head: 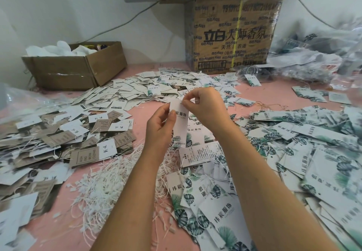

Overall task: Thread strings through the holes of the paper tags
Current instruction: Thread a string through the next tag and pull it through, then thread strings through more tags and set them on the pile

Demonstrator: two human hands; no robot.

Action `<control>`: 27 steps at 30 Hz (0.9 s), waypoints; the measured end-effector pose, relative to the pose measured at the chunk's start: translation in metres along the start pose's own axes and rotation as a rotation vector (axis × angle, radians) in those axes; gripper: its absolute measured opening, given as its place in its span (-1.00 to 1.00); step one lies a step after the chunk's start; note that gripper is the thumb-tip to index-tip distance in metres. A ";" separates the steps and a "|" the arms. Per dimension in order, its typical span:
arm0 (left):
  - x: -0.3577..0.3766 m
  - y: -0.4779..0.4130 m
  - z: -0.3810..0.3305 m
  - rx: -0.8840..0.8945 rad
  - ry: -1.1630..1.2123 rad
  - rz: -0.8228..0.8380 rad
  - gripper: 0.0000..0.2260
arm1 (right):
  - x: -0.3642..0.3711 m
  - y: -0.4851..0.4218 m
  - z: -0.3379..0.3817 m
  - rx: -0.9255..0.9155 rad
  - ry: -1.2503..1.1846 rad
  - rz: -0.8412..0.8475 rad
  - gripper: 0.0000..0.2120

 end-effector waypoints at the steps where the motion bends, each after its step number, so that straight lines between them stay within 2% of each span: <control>1: 0.000 0.000 -0.001 -0.003 0.020 -0.001 -0.81 | 0.000 0.000 0.001 -0.002 0.006 -0.006 -0.91; 7: -0.001 0.000 -0.003 -0.023 0.098 -0.018 -0.82 | 0.004 0.001 0.006 -0.007 -0.013 0.002 -0.93; 11: -0.008 -0.003 0.010 -0.154 0.193 -0.077 -0.86 | 0.005 0.002 0.002 0.057 -0.149 0.014 -0.92; 18: -0.016 -0.006 0.009 -0.147 0.222 -0.150 -0.70 | 0.013 0.005 0.006 0.098 -0.266 0.113 -0.95; 22: -0.016 -0.007 0.007 -0.126 0.244 -0.137 -0.82 | 0.018 0.008 0.009 0.100 -0.286 0.159 -0.97; 27: -0.021 -0.007 0.010 -0.112 0.217 -0.167 -0.87 | 0.018 0.009 0.010 0.085 -0.296 0.188 -0.97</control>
Point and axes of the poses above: each hand's wrist, its own y-axis away from the middle knuckle, its own x-axis out of the palm, z = x × y, the point moved 10 cm from there along -y, towards the middle knuckle, and after that the axes turned 11 degrees about -z, right-handed, at the moved point
